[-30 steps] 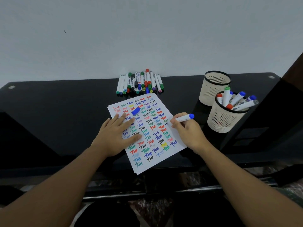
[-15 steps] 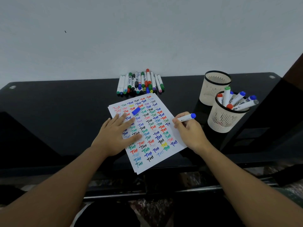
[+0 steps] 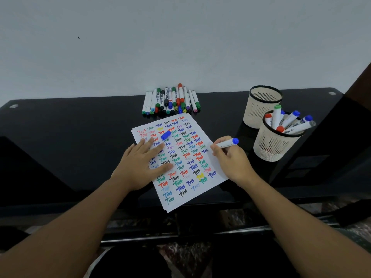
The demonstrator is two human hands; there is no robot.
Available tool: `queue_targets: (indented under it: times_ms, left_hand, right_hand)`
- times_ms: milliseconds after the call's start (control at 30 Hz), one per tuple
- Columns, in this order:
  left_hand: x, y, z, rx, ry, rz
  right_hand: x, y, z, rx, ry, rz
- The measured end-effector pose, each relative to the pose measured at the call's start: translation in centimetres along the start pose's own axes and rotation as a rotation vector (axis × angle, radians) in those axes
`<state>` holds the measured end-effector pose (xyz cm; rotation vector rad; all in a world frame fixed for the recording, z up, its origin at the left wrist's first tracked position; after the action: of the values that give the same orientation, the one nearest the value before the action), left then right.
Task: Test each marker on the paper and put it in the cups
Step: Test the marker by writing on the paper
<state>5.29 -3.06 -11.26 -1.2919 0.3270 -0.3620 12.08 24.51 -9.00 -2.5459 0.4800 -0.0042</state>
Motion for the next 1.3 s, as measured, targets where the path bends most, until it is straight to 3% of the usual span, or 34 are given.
queue_targets:
  times_ms: [700,833,967,1167,1300]
  left_hand:
    - [-0.1,0.1,0.0,-0.003,-0.003,-0.007]
    - [-0.1,-0.1,0.0,0.026,-0.004,0.006]
    - [-0.2,-0.4,0.0,0.1,-0.014,0.029]
    - [-2.2,-2.5,-1.0,0.325,-0.179,0.16]
    - [-4.4,-3.8,-0.6,0.254,-0.214,0.243]
  right_hand:
    - [0.1,-0.1,-0.3,0.032,-0.014,0.013]
    - [0.3,-0.7,-0.7,-0.069,-0.048,0.066]
    - [0.3,-0.4,-0.7,-0.141,-0.06,0.02]
    - [-0.5,0.8,-0.9,0.002,-0.035,-0.17]
    - [-1.6,1.1,-2.7,-0.076,-0.043,-0.186]
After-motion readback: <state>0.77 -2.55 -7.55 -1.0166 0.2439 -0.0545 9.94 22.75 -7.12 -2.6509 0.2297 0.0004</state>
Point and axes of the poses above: each hand's wrist, its own x-axis away from the middle knuckle, its own y-axis out of the palm, z = x × y, the point moved 8 cm from there along -x, towards the middle knuckle, and after that the axes turned 6 degrees about z, right-handed, at the moved point
